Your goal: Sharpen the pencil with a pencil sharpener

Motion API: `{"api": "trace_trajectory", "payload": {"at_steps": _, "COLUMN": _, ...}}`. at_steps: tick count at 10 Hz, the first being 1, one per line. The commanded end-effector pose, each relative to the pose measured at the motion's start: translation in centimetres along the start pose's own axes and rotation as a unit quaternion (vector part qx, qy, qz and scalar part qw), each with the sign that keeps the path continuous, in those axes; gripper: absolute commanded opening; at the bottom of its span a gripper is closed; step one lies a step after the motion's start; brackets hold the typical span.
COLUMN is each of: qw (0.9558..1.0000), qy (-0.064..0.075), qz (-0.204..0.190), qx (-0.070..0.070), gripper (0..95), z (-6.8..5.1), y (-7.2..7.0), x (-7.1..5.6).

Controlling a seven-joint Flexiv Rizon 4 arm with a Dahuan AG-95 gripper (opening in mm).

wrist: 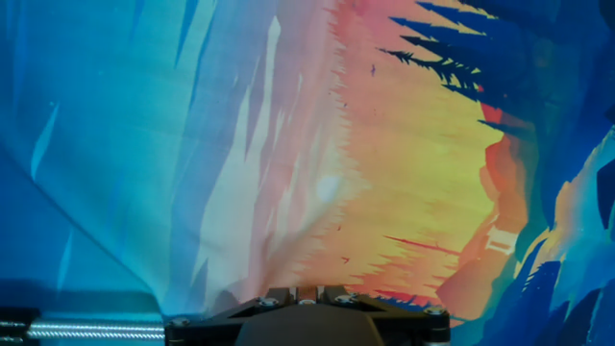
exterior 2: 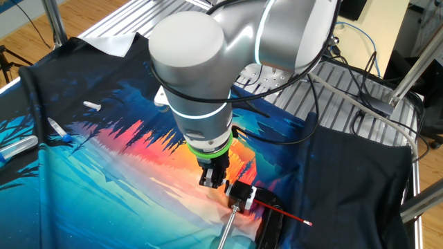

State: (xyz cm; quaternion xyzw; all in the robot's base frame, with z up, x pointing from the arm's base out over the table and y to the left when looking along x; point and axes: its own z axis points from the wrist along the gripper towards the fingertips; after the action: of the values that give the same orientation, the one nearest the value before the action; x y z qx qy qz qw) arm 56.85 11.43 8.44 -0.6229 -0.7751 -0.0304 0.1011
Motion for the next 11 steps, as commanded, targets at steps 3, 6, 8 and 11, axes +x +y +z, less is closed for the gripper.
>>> {"api": "trace_trajectory", "payload": {"at_steps": 3, "qw": 0.9999, "qy": -0.003, "qz": 0.011, "qx": -0.009, "gripper": 0.0, "z": 0.6, "y": 0.5, "x": -0.2}}
{"api": "trace_trajectory", "payload": {"at_steps": 6, "qw": 0.9996, "qy": 0.003, "qz": 0.021, "qx": -0.017, "gripper": 0.0, "z": 0.6, "y": 0.8, "x": -0.3}}
{"api": "trace_trajectory", "payload": {"at_steps": 8, "qw": 0.9995, "qy": 0.000, "qz": 0.025, "qx": -0.020, "gripper": 0.0, "z": 1.0, "y": 1.1, "x": -0.3}}
{"api": "trace_trajectory", "payload": {"at_steps": 11, "qw": 0.9993, "qy": 0.000, "qz": 0.027, "qx": -0.027, "gripper": 0.0, "z": 1.5, "y": 1.3, "x": -0.4}}
